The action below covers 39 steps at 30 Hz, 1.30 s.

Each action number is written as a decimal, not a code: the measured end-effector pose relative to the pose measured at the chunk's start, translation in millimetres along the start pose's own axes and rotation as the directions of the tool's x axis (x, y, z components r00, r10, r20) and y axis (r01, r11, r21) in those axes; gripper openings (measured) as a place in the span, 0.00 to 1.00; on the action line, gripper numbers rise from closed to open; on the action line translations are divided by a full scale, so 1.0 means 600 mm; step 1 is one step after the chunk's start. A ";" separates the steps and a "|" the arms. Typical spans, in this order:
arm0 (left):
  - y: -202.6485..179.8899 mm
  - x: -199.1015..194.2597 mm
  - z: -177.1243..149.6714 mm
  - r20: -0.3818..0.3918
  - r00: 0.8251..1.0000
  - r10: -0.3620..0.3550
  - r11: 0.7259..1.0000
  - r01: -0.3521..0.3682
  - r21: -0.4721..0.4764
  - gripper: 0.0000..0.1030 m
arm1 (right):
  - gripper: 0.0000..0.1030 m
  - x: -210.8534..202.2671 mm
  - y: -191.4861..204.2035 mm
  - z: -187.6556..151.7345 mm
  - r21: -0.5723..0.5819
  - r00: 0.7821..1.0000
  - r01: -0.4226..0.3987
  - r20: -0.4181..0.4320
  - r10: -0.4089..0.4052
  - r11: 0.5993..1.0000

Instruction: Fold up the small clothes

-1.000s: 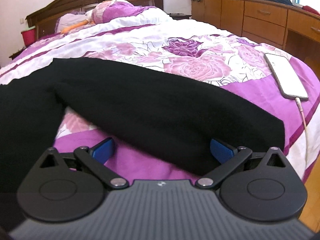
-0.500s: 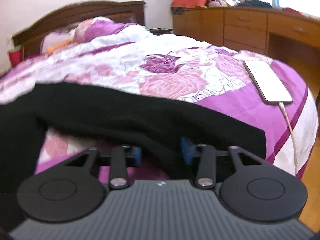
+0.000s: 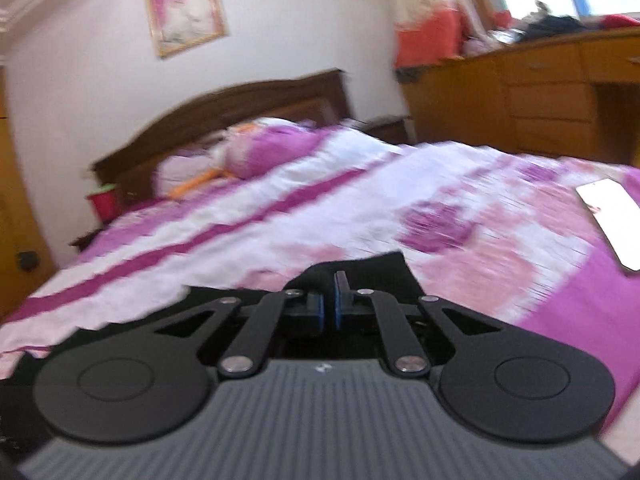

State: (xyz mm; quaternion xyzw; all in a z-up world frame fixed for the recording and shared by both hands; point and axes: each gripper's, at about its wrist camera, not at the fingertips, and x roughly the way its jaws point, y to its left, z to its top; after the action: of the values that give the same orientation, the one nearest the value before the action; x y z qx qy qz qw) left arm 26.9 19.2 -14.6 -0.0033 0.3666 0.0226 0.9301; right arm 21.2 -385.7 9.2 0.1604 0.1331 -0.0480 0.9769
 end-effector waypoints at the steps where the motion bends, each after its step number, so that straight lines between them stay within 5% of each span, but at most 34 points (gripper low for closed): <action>1: 0.005 -0.004 0.001 0.005 1.000 0.000 1.000 0.000 -0.006 1.00 | 0.08 -0.002 0.016 0.003 -0.010 1.000 -0.024 0.006 0.024 1.000; 7: 0.038 -0.020 0.004 0.043 0.999 0.030 0.999 -0.029 -0.022 1.00 | 0.08 -0.003 0.132 0.016 -0.076 0.978 -0.209 0.011 0.211 0.975; 13: 0.067 -0.016 0.004 0.054 0.997 0.056 0.998 -0.054 -0.044 1.00 | 0.08 0.035 0.241 -0.013 -0.129 0.940 -0.338 -0.085 0.329 0.932; 24: 0.090 0.002 0.003 0.046 0.996 0.075 0.994 -0.071 -0.081 1.00 | 0.09 0.126 0.335 -0.148 -0.114 0.854 -0.411 -0.396 0.339 0.904; 27: 0.092 0.003 0.003 0.046 0.997 0.070 0.994 -0.065 -0.086 1.00 | 0.10 0.124 0.339 -0.167 -0.110 0.857 -0.390 -0.408 0.316 0.914; 33: 0.084 0.002 0.008 0.051 0.997 0.049 0.996 -0.045 -0.083 1.00 | 0.28 0.081 0.333 -0.152 -0.115 0.858 -0.372 -0.422 0.293 0.921; 37: 0.063 -0.004 0.017 0.067 0.997 0.025 0.998 -0.021 -0.057 1.00 | 0.65 0.048 0.311 -0.143 -0.102 0.852 -0.379 -0.427 0.304 0.920; 39: 0.051 -0.008 0.021 0.076 0.997 0.013 0.999 -0.010 -0.044 1.00 | 0.64 0.027 0.296 -0.135 -0.099 0.852 -0.393 -0.415 0.321 0.914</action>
State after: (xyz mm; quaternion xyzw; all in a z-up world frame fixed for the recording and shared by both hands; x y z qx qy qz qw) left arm 30.9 50.0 -1.7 -0.0206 0.3304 0.0359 0.9429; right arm 41.0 -192.5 -16.1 0.0997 0.2964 0.1798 0.9327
